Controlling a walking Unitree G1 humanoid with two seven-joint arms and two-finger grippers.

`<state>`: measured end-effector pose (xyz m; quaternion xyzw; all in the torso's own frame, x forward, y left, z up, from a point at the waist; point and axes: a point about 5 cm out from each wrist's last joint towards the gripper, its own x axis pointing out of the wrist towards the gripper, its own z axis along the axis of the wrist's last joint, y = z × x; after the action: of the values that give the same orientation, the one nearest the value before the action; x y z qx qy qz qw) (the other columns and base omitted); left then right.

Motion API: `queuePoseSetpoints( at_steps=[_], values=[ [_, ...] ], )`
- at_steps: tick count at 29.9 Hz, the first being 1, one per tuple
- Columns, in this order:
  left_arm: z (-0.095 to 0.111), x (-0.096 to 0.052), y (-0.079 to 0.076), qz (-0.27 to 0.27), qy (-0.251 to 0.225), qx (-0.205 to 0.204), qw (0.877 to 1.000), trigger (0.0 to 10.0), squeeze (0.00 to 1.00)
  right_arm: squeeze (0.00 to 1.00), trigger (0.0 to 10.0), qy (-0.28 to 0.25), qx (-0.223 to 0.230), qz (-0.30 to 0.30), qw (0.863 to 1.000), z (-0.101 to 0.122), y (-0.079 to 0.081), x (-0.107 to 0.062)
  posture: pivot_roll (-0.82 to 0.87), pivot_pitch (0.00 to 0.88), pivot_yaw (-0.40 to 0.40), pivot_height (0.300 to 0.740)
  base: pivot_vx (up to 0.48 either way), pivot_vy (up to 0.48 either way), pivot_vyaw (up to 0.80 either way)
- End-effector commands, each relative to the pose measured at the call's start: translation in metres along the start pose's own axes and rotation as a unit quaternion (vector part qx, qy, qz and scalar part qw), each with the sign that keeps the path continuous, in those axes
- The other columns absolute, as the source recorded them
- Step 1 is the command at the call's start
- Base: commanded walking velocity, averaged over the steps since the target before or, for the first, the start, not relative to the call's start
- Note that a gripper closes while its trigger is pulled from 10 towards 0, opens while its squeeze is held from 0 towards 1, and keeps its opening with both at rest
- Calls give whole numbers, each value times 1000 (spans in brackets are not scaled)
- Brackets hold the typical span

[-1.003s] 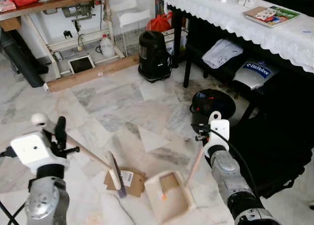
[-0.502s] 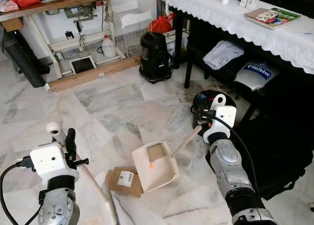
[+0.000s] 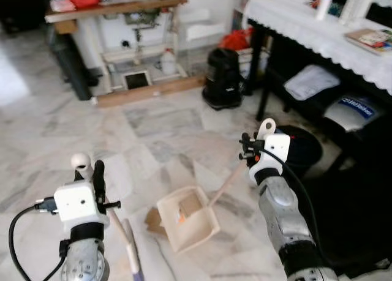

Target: Sweep floor

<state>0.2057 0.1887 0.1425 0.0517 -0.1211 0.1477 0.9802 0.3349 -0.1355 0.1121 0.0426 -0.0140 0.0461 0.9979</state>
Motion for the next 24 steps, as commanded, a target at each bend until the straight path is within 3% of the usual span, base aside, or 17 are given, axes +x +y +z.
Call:
queuePoseSetpoints(
  at_steps=[1, 13, 24],
  values=[
    [5, 3, 2, 5, -20, 12, 1000, 10000, 0, 0, 10000, -31, 1, 8, 999, 16, 5, 3, -154, 0, 54, 740, 0, 0, 712],
    [5, 1, 8, 9, -23, 34, 999, 10000, 0, 0, 10000, -33, -9, -2, 999, 21, -4, -8, -155, 20, 67, 740, 0, 0, 491],
    [5, 1, 11, 11, -21, 44, 999, 10000, 0, 0, 10000, -16, 8, -2, 1000, 19, 3, -9, -139, 32, 73, 740, 0, 0, 508]
  ],
)
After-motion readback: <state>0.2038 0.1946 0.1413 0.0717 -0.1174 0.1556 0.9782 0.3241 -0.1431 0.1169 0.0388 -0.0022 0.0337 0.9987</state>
